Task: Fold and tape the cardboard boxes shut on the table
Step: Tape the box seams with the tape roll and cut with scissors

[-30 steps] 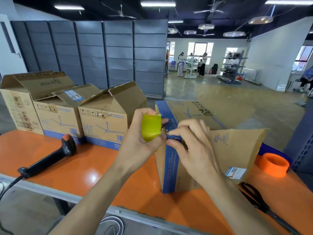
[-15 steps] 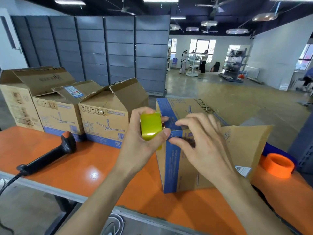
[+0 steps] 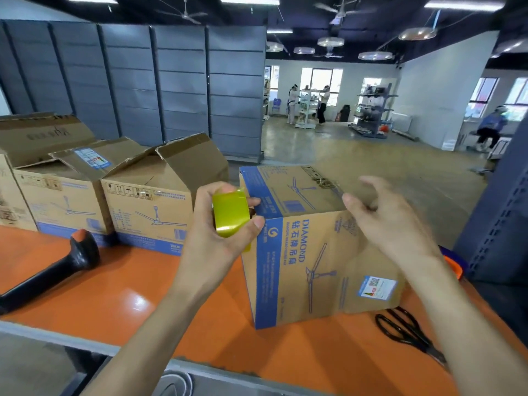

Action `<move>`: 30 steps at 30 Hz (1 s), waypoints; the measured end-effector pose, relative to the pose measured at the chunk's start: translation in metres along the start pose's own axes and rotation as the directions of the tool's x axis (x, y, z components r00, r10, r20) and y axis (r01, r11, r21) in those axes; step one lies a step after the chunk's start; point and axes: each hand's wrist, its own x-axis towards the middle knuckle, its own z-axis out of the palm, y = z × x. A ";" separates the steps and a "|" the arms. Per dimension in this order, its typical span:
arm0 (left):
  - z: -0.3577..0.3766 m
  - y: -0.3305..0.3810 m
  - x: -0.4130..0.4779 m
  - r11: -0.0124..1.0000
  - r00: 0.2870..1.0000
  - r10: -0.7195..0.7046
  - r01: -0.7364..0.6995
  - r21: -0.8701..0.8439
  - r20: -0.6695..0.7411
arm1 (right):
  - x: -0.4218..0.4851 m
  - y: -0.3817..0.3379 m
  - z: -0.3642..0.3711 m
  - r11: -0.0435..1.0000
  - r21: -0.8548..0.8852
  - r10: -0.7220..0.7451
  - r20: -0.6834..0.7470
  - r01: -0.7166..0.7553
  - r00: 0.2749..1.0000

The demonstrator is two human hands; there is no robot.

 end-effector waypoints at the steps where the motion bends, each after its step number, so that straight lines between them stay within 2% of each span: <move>1: 0.001 -0.001 0.000 1.000 1.000 0.002 -0.002 -0.001 0.000 | 0.005 -0.001 0.000 0.995 0.099 0.013 0.020 -0.015 1.000; 4: 0.000 -0.001 0.000 1.000 1.000 0.008 -0.008 0.007 -0.010 | 0.013 -0.002 0.005 0.934 0.355 0.054 0.000 -0.050 0.999; 7: 0.000 -0.001 -0.002 1.000 1.000 0.025 -0.025 0.018 -0.013 | 0.011 -0.006 0.008 0.766 0.641 0.095 -0.052 -0.040 0.994; 9: -0.001 -0.002 -0.002 0.999 1.000 0.027 -0.027 0.021 -0.012 | 0.010 -0.009 0.008 0.669 0.743 0.109 -0.059 -0.029 0.992; 11: -0.001 -0.002 -0.002 0.999 1.000 0.028 -0.028 0.029 -0.014 | 0.010 -0.010 0.008 0.645 0.763 0.092 -0.032 -0.035 0.995; 20: -0.005 -0.005 0.002 0.996 0.999 0.054 -0.054 0.076 -0.006 | -0.005 0.004 0.012 0.787 0.616 -0.030 -0.032 0.044 0.999; 24: -0.006 -0.007 0.006 0.994 0.999 0.035 -0.035 0.101 0.000 | -0.014 0.007 0.022 0.931 0.345 -0.083 -0.114 0.117 0.990; 27: -0.005 -0.008 0.006 0.997 0.999 0.034 -0.033 0.076 -0.003 | -0.024 0.007 0.026 0.949 0.221 -0.178 -0.206 0.223 0.962; 30: -0.004 -0.009 0.006 0.997 0.999 0.036 -0.036 0.073 -0.008 | -0.025 0.007 0.026 0.971 0.048 -0.223 -0.155 0.233 0.962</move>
